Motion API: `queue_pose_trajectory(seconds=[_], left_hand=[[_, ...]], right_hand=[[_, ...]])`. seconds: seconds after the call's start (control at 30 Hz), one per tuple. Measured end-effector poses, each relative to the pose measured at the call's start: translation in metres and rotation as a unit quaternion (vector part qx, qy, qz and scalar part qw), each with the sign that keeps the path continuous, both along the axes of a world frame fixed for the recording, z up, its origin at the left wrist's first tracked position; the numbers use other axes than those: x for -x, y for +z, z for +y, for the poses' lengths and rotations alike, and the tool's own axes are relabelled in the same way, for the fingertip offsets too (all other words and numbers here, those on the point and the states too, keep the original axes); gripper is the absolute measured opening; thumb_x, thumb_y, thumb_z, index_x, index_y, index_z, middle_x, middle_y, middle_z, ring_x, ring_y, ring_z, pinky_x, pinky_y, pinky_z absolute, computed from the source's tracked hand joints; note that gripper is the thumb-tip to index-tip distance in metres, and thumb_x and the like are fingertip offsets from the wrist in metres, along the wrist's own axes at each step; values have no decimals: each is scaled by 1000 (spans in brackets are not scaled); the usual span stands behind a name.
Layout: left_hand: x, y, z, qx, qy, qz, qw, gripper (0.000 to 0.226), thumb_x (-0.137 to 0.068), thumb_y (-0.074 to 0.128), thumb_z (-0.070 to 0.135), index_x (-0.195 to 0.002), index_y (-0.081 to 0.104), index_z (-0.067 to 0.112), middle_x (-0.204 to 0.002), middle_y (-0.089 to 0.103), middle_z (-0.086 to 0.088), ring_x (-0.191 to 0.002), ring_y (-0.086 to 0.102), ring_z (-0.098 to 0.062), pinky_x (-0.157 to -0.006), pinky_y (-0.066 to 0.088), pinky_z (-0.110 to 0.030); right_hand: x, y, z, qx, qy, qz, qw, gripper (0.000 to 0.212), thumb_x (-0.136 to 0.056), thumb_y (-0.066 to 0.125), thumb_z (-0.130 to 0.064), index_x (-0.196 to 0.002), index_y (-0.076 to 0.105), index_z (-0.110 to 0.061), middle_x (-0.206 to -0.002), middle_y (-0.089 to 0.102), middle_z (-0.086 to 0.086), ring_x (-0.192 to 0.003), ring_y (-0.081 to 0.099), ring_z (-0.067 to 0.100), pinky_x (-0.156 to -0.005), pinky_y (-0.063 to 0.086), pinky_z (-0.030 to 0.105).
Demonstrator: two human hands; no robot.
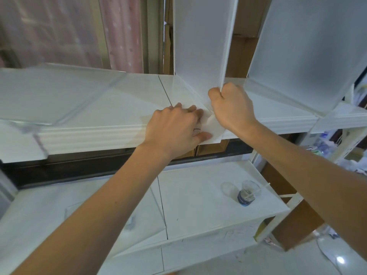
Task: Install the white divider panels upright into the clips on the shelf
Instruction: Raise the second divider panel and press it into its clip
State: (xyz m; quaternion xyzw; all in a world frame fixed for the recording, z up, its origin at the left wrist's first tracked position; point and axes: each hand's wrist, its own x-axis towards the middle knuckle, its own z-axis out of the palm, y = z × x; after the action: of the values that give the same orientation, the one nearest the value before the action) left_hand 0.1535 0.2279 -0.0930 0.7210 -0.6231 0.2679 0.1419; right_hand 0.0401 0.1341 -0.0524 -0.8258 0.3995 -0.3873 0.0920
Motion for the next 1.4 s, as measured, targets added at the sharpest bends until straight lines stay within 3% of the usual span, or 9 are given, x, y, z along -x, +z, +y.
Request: queue_pose_trajectory(seconds=[0.13, 0.4, 0.53, 0.7, 0.8, 0.9, 1.07, 1.13, 1.4], left_hand=[[0, -1, 0, 3, -1, -5, 1000, 57, -90, 51, 69, -131, 60, 30, -98, 64, -1, -91, 65, -29, -64, 36, -35], [1, -1, 0, 10, -8, -2, 1000, 54, -90, 50, 70, -125, 60, 31, -83, 41, 4, -88, 64, -29, -64, 37, -35], [-1, 1, 0, 10, -4, 8, 1000, 56, -88, 52, 70, -129, 61, 32, -93, 61, 0, -89, 65, -29, -65, 36, -35], [2, 6, 8, -19, -26, 36, 999, 54, -88, 56, 67, -127, 60, 30, -89, 45, 5, -96, 63, -27, -67, 37, -35], [-12, 18, 26, -60, -37, 83, 994, 63, -87, 54, 72, -138, 54, 34, -113, 63, 3, -108, 62, -27, -76, 44, -39], [-48, 23, 54, -62, 74, -14, 995, 86, -74, 35, 94, -145, 44, 46, -132, 61, 7, -113, 62, -30, -82, 48, -41], [-70, 10, 64, -87, 105, -56, 989, 93, -72, 26, 98, -144, 48, 45, -124, 67, 4, -97, 69, -31, -69, 54, -41], [-68, 10, 62, -76, 102, -71, 989, 90, -73, 30, 97, -137, 59, 40, -106, 72, -1, -79, 70, -34, -59, 50, -38], [-72, 0, 59, -48, 101, -72, 991, 94, -74, 25, 96, -140, 58, 39, -116, 72, -1, -88, 70, -36, -62, 48, -39]], right_hand=[[-1, -2, 1, -33, -15, -23, 999, 42, -96, 41, -33, -85, 62, 2, -83, 62, 18, -80, 63, 38, -79, 56, 53], [4, -14, 2, 16, -41, 36, 998, 36, -104, 42, -29, -77, 53, -7, -63, 40, 0, -63, 46, 25, -65, 33, 35], [4, -20, -1, 62, -52, 64, 995, 37, -103, 43, -30, -75, 53, -9, -66, 49, 8, -69, 54, 32, -64, 37, 37], [4, -17, -2, 68, -58, 87, 992, 38, -101, 42, -34, -79, 58, -7, -78, 56, 16, -73, 55, 38, -67, 43, 41], [16, -13, -4, 92, -61, 163, 980, 53, -100, 33, -50, -74, 58, -11, -70, 56, 8, -69, 59, 33, -66, 44, 37], [33, -18, -2, 145, -55, 229, 961, 69, -92, 24, -71, -68, 59, -18, -65, 61, 2, -64, 61, 26, -67, 53, 37], [27, -35, 5, 226, -7, 153, 962, 51, -91, 57, -48, -56, 40, -16, -48, 31, -5, -52, 38, 26, -54, 39, 33], [24, -39, 6, 242, -19, 135, 961, 48, -90, 54, -44, -56, 37, -15, -49, 33, -2, -50, 35, 26, -58, 46, 39], [-10, -46, 26, 266, 6, 136, 954, 47, -95, 43, -48, -62, 44, -15, -53, 48, 2, -55, 41, 24, -63, 33, 35]])
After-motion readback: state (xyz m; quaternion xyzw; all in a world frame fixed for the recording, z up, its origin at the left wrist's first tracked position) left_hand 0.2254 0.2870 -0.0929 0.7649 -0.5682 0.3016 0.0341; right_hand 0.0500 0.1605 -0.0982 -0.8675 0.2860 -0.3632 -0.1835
